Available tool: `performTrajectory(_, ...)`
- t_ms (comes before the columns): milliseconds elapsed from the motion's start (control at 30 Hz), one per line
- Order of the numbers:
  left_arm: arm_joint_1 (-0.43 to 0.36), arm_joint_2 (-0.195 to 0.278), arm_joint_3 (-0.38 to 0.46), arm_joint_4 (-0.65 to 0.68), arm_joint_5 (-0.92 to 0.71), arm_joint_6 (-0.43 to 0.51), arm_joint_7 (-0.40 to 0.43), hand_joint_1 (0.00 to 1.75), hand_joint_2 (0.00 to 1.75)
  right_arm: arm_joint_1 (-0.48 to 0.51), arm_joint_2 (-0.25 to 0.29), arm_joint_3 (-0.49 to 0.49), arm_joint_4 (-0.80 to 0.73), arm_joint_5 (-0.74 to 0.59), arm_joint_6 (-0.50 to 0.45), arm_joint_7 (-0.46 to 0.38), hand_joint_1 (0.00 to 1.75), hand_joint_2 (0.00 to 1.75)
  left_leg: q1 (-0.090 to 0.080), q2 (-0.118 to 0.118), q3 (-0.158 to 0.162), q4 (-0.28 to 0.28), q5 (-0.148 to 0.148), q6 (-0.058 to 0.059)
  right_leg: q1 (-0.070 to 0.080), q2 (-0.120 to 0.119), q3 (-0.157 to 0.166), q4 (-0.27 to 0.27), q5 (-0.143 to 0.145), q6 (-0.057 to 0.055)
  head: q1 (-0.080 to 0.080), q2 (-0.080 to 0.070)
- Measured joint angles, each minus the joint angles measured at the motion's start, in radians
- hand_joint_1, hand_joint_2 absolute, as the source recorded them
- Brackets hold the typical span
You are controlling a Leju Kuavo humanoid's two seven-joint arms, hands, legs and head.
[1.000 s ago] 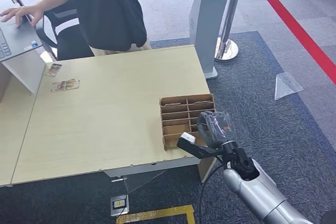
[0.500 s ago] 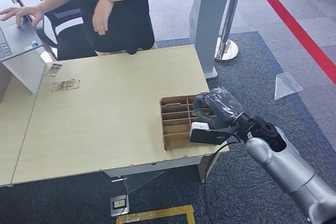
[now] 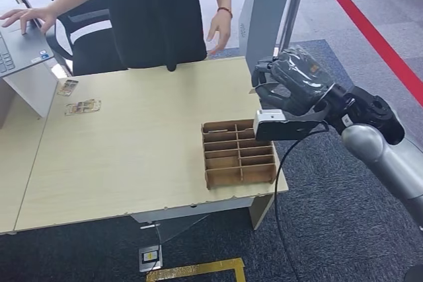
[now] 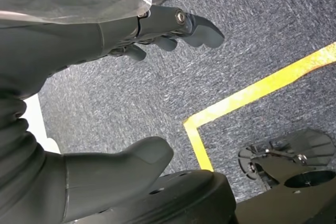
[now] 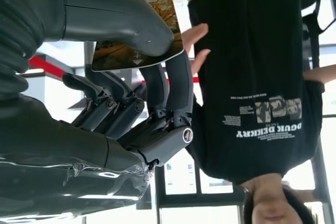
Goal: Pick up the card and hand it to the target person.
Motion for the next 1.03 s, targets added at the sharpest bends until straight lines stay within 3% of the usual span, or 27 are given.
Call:
performTrajectory(200,-0.002,-0.003,0.0,0.0,-0.001,0.008,-0.001,0.0,1.75,-0.079,0.003,0.065,0.036,0.116,-0.239,0.051,1.75,1.75,0.001,-0.001,-0.001,0.0,0.0,0.0,0.0,-0.001,0.0,0.0,0.0,0.0,0.0,0.0)
performTrajectory(400,-0.003,-0.012,0.0,0.0,-0.011,0.013,0.003,0.0,1.75,-0.068,0.062,0.106,0.126,0.308,-0.451,0.135,1.75,1.75,0.001,-0.001,-0.001,0.0,0.0,0.0,0.0,-0.001,0.0,0.0,0.0,0.0,0.0,0.0)
performTrajectory(567,-0.005,-0.02,0.0,0.0,-0.02,0.02,0.008,0.0,1.75,-0.051,0.133,0.133,0.22,0.444,-0.547,0.175,1.75,1.75,0.001,-0.001,-0.002,0.0,0.0,0.0,0.0,-0.001,0.0,0.0,0.0,0.0,0.0,0.0)
performTrajectory(800,-0.008,-0.025,0.0,0.0,-0.021,0.023,0.021,0.0,1.75,-0.047,0.25,0.162,0.396,0.525,-0.608,0.182,1.75,1.75,0.001,-0.001,-0.001,-0.001,0.0,0.0,0.0,-0.001,0.0,0.001,0.0,0.0,0.0,0.0)
performTrajectory(933,-0.008,-0.025,0.0,0.0,-0.023,0.022,0.021,0.0,1.75,-0.044,0.294,0.175,0.478,0.538,-0.607,0.182,0.07,1.75,0.001,-0.001,-0.001,0.0,0.0,-0.001,0.0,-0.001,0.0,0.001,0.0,0.0,0.0,0.0)
performTrajectory(1033,-0.007,-0.025,0.0,0.0,-0.023,0.021,0.022,0.0,1.75,-0.041,0.312,0.182,0.515,0.534,-0.609,0.181,0.0,1.75,0.001,-0.001,-0.001,0.0,0.0,-0.001,0.0,-0.001,0.0,0.0,0.0,0.0,0.0,0.0)
